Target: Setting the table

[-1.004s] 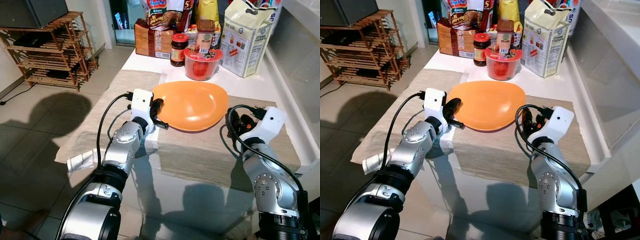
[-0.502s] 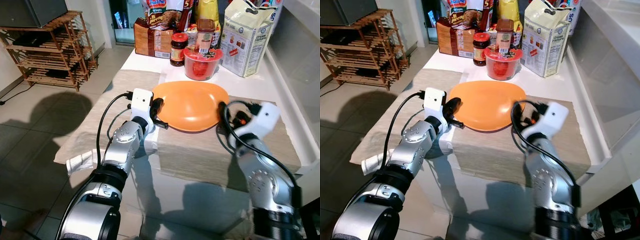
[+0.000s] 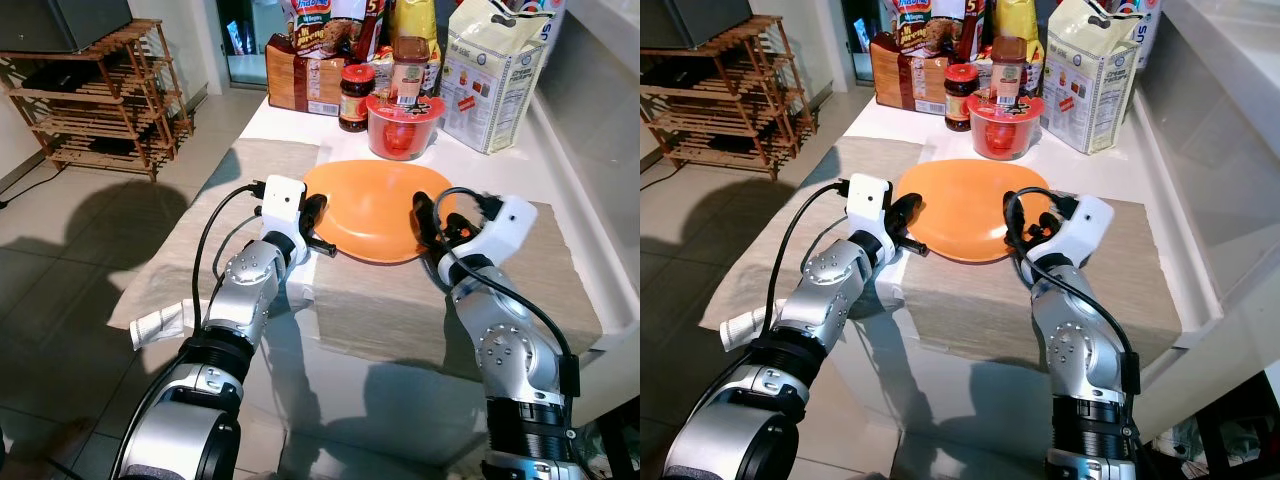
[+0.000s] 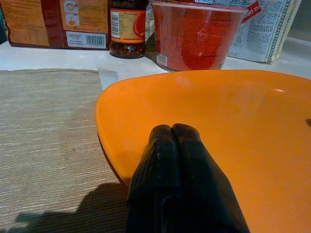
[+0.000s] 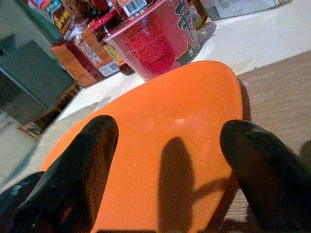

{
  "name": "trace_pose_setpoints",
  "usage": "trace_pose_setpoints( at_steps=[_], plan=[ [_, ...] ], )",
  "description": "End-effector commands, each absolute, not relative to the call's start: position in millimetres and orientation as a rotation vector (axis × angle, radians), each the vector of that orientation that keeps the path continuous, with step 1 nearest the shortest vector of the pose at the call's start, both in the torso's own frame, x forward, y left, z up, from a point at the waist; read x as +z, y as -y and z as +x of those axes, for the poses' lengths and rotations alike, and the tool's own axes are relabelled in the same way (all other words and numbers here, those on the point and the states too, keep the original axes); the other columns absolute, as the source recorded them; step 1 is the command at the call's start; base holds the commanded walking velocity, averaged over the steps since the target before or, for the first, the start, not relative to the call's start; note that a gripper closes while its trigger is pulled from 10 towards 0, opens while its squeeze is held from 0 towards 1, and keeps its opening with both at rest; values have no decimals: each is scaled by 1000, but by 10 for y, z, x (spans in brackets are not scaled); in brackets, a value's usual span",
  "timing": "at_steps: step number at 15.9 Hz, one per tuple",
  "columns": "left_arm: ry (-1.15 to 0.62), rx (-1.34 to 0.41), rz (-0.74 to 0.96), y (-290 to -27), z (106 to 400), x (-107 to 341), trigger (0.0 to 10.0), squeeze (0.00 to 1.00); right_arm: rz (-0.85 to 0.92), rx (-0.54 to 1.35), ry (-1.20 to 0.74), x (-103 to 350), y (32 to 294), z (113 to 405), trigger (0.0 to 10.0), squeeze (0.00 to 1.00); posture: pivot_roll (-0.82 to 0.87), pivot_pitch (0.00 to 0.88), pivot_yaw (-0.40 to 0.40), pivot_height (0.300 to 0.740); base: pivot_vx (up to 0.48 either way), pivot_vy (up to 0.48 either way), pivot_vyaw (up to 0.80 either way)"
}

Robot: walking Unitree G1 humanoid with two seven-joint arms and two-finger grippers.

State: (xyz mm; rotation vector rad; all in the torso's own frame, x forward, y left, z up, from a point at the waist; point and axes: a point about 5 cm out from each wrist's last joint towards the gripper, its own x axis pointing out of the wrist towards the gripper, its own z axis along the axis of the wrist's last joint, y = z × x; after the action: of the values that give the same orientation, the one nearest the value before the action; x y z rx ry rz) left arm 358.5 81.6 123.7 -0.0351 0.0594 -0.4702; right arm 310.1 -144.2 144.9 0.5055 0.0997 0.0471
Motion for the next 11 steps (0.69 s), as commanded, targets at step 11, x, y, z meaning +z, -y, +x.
trace_pose_setpoints(
  at_steps=[11],
  plan=[
    [-273, -457, -70, -866, 3396, 755, 10000, 0, 351, -90, -33, 1594, 1669, 2999, 10000, 0, -28, 0, 25, 722, 0, 0, 0]
  ],
)
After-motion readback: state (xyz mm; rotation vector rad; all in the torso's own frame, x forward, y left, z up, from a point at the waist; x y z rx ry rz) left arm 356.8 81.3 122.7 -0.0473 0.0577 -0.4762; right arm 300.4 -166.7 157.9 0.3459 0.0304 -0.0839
